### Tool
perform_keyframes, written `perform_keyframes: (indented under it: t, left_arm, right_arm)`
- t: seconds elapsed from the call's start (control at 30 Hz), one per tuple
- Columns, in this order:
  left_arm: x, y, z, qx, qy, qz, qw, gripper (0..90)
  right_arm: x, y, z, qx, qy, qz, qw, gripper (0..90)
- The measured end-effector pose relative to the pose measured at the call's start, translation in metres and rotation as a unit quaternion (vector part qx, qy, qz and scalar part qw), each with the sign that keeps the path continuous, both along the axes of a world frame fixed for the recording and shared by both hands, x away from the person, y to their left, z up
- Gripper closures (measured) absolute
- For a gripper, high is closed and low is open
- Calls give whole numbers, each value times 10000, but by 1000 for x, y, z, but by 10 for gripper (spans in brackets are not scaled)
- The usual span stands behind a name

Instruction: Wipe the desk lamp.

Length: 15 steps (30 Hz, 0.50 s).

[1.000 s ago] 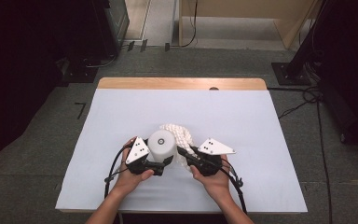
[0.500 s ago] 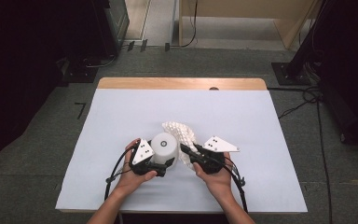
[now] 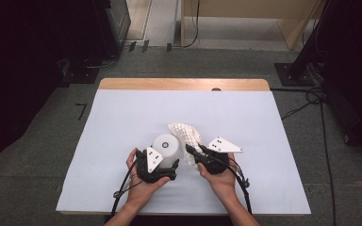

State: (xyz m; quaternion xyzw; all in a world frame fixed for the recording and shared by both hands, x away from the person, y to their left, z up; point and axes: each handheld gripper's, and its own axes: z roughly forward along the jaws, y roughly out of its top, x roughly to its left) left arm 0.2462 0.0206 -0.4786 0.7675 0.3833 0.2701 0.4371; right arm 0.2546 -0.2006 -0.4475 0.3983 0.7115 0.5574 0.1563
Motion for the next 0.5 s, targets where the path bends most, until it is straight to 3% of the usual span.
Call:
perform_keyframes:
  t: [0.03,0.1,0.23,0.3,0.37,0.5]
  left_arm:
    - [0,1,1,14,-40,45,10000,58]
    - [4,6,3,-252,72,-74,9996,81]
    - [11,20,6,-377,58,-302,9988,83]
    - [14,28,12,-588,53,-526,9969,83]
    - [15,34,20,-776,-76,-839,9934,83]
    - [14,39,30,-833,-259,-1212,9888,83]
  right_arm:
    - [0,1,-1,-12,-4,4,10000,775]
    - [0,1,-1,-35,21,30,10000,775]
    - [0,2,-2,-41,49,32,10000,775]
    - [1,3,-3,-39,66,39,10000,776]
    - [0,5,-5,-45,117,85,9999,776]
    - [-1,15,-9,-116,136,217,9996,776]
